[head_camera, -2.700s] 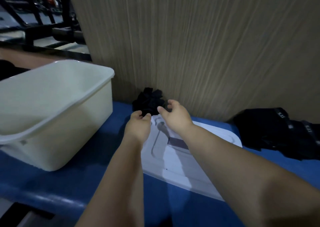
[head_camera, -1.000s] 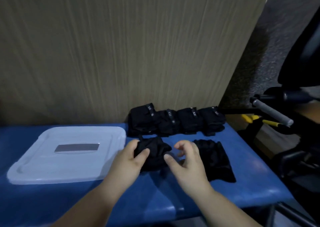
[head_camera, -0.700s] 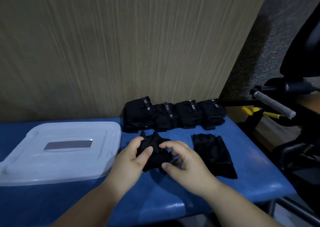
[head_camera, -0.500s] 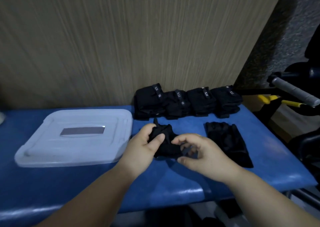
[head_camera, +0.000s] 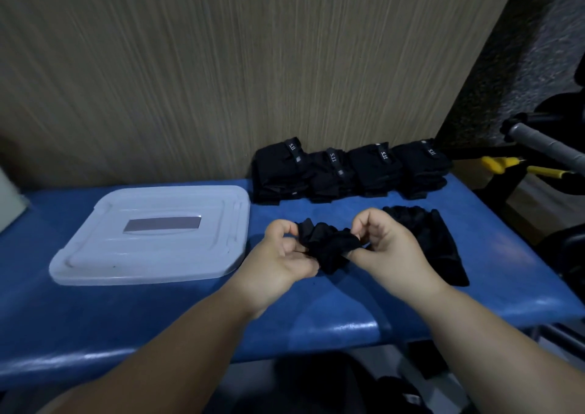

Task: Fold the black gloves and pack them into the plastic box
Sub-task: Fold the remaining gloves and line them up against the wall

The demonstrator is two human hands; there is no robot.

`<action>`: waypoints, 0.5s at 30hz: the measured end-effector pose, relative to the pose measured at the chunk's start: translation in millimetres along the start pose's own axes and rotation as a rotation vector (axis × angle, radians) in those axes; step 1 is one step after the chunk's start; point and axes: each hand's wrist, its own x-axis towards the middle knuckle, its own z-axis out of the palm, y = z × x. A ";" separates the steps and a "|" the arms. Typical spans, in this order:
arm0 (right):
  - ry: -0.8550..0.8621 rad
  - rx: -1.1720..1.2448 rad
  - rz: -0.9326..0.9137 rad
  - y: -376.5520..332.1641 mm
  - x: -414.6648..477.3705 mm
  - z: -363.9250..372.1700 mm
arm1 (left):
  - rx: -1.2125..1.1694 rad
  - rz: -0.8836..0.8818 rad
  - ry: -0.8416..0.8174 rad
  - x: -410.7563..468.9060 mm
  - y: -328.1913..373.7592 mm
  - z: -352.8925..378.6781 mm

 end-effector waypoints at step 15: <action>-0.223 0.222 0.152 -12.9 -8.9 9.9 | 0.285 0.051 0.313 4.0 -3.0 -1.3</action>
